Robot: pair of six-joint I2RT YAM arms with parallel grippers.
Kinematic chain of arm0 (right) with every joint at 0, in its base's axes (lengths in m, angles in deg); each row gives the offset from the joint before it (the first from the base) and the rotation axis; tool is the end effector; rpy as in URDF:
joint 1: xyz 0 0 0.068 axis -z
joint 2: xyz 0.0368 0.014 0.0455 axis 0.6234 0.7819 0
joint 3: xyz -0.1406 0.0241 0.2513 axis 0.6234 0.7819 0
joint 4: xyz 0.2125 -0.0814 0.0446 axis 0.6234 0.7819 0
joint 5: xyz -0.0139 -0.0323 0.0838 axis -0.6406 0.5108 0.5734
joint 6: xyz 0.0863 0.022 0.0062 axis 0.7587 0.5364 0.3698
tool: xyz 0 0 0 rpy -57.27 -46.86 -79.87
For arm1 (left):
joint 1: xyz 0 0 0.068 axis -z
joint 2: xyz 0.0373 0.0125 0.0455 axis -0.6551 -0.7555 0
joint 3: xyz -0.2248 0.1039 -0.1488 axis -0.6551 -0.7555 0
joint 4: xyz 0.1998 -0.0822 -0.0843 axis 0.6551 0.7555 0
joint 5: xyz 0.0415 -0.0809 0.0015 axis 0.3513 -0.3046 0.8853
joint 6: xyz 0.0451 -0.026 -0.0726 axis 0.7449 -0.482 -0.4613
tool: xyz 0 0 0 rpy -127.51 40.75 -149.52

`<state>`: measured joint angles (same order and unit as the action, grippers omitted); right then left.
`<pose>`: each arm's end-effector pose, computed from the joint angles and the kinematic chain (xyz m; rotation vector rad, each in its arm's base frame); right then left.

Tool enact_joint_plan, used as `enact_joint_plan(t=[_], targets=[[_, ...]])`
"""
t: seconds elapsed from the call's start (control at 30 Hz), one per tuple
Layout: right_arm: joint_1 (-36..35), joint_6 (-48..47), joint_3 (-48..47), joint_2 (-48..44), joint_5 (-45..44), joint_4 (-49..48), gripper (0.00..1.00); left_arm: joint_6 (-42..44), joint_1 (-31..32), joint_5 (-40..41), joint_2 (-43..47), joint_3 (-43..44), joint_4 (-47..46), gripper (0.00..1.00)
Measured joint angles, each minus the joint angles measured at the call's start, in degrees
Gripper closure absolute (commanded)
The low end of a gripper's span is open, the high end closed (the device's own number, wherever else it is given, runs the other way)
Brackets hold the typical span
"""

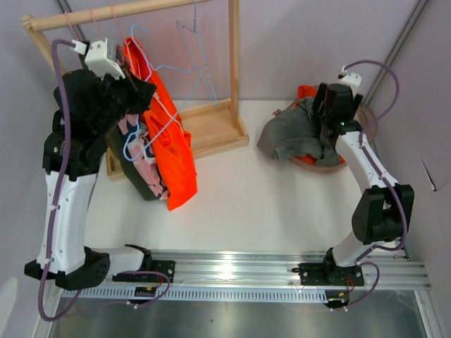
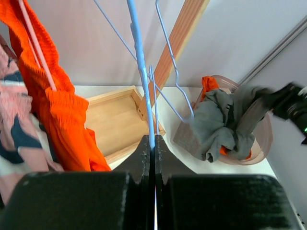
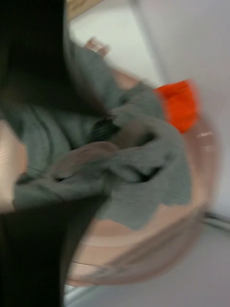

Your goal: Remove the shorts from the hanger

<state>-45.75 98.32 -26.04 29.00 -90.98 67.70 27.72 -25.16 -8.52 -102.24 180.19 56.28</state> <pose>0.3921 0.0120 0.3883 0.3554 1.7838 -0.2539 0.1948 -0.0570 0.5441 -0.0237 1.6978 -0.4718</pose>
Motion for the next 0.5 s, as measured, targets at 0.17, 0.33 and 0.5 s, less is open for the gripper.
enact_joint_plan(t=[0.17, 0.33, 0.5], targets=[[0.57, 6.12, 14.8, -2.95, 3.28, 0.17, 0.01, 2.16, 0.44, 1.84, -7.26, 7.04, -0.85, 1.0], [0.68, 11.61, 29.68, -13.29, 7.56, -2.4, 0.01, 4.57, 1.03, 7.85, -17.07, 17.97, 0.31, 1.0], [0.33, 14.49, 37.86, -22.97, 11.08, -4.24, 0.0, 6.69, 1.05, 14.38, -26.36, 28.7, 1.07, 1.0]])
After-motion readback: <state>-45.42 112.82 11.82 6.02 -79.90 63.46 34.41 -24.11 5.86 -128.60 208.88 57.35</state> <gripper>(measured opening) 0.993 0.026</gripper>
